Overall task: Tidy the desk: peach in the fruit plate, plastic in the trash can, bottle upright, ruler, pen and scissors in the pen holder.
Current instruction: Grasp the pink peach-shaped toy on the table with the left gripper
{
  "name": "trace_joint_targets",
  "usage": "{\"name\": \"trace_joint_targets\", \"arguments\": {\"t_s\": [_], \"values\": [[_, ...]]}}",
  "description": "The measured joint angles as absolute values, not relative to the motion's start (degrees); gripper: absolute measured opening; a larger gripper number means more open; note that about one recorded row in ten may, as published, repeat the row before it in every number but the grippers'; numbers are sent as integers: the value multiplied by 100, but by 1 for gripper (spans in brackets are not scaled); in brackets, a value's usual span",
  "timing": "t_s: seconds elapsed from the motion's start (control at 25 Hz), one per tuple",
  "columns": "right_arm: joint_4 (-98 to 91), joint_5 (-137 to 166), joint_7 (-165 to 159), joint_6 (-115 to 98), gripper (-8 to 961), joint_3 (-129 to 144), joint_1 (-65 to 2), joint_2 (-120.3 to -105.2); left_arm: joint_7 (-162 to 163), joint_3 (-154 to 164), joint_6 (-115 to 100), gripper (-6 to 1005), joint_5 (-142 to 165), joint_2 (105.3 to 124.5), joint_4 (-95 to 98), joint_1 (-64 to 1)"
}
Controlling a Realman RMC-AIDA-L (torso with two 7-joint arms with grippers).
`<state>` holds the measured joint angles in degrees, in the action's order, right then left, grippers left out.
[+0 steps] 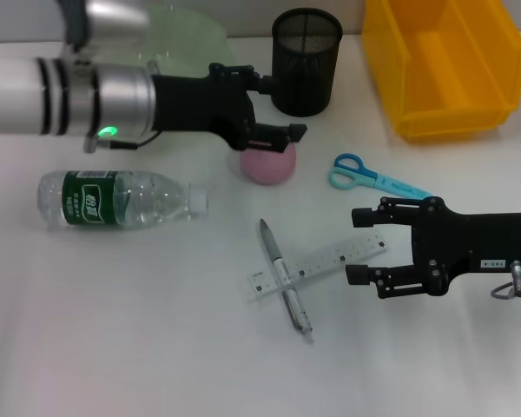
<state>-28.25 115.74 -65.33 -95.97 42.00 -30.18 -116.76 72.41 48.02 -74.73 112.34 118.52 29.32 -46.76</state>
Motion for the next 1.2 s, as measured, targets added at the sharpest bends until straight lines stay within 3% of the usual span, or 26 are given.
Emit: {"name": "trace_joint_targets", "arguments": {"t_s": [0.32,1.2], "values": [[-2821,11551,-6529,-9588,818,4192,-2979,-11689,8307,6766,-5590,826,11245,11904,2896,-5079],[-2846,11539,-6555,-9621,818,4192,-2983,-11654,8833,8200,-4376,824,11206,11917,2821,-5058]]}}
